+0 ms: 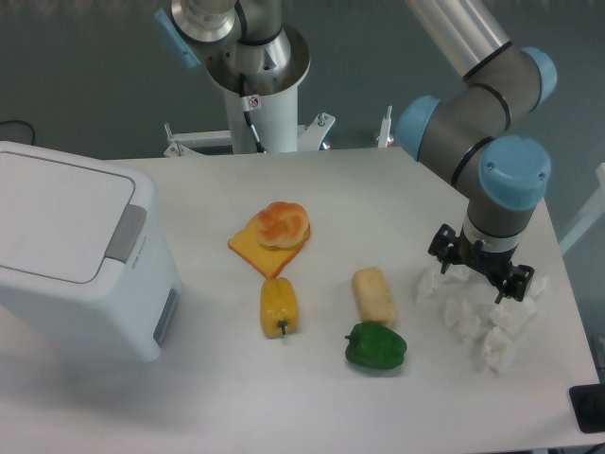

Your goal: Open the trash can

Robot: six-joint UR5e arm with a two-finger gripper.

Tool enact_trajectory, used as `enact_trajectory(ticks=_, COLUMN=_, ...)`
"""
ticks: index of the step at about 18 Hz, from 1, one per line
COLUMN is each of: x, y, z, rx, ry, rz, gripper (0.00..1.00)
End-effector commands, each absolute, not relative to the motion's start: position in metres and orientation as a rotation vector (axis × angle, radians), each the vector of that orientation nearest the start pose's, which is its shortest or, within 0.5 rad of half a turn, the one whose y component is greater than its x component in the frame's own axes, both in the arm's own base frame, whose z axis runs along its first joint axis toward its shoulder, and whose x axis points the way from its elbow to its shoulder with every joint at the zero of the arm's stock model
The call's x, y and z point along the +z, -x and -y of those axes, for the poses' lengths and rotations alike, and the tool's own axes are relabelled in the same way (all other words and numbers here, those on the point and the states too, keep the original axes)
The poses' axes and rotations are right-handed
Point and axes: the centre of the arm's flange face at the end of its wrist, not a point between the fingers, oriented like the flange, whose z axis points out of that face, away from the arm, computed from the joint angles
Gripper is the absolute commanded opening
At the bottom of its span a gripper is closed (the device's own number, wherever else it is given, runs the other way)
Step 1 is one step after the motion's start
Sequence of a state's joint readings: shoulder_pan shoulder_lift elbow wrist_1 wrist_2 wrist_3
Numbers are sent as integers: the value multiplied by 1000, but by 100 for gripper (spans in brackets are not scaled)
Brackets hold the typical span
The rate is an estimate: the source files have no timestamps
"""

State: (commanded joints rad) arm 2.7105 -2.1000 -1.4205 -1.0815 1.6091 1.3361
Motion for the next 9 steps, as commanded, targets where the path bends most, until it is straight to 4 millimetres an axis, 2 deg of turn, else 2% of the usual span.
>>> enact_trajectory(ticks=2, x=297, y=572, z=-405, rx=184, ry=3118, rz=-302, gripper=100)
enact_trajectory(ticks=4, x=309, y=570, z=-405, rx=203, ry=3103, rz=-303, gripper=100)
enact_trajectory(ticks=6, x=300, y=566, z=-410, rx=170, ry=3087, rz=-308, gripper=100)
enact_trajectory(ticks=8, x=291, y=563, z=-403, rx=142, ry=3096, rz=-298, gripper=100)
enact_trajectory(ticks=9, x=292, y=564, z=-404, rx=148, ry=3094, rz=-295, gripper=100)
